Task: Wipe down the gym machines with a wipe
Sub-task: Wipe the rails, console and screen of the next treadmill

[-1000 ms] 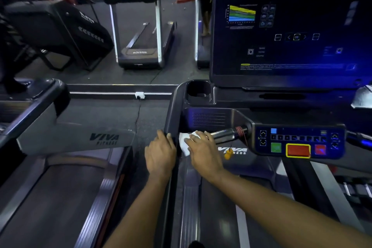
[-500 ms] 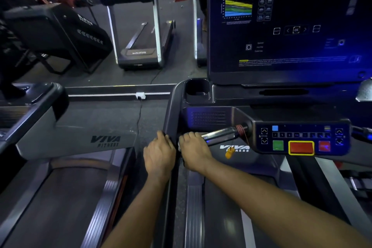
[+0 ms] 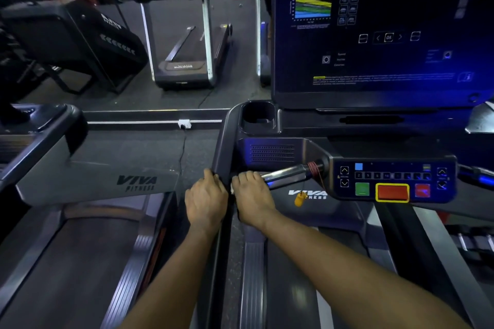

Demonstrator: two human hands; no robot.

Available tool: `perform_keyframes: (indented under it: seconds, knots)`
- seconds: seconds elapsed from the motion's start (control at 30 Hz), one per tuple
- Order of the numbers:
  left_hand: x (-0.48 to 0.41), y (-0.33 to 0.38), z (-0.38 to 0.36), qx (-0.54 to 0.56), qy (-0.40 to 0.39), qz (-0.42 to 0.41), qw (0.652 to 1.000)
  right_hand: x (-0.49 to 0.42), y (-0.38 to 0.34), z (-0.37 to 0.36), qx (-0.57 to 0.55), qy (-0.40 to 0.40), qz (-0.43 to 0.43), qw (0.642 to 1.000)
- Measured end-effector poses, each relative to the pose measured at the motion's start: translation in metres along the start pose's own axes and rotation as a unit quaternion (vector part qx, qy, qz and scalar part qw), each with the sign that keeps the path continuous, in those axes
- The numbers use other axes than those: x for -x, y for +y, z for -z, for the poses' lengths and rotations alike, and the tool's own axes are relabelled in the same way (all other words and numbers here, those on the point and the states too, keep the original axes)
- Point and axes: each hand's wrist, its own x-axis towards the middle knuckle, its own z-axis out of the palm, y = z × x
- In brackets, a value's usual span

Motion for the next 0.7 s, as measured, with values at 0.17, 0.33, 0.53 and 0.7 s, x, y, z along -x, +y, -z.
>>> perform_keyframes:
  seconds: [0.17, 0.33, 0.53, 0.7]
  knots:
    - [0.002, -0.001, 0.003, -0.004, 0.008, 0.007, 1.000, 0.014, 0.027, 0.004, 0.002, 0.006, 0.005, 1.000]
    - [0.002, 0.001, 0.002, 0.001, 0.017, 0.006, 1.000, 0.030, 0.082, 0.007, 0.010, 0.038, -0.048, 0.998]
    - [0.001, 0.002, 0.001, -0.024, 0.010, 0.001, 1.000, 0.029, 0.025, -0.005, -0.014, 0.019, -0.071, 0.997]
    - [0.003, 0.002, 0.004, -0.013, 0.011, 0.008, 1.000, 0.045, 0.020, -0.020, -0.026, 0.044, 0.018, 0.999]
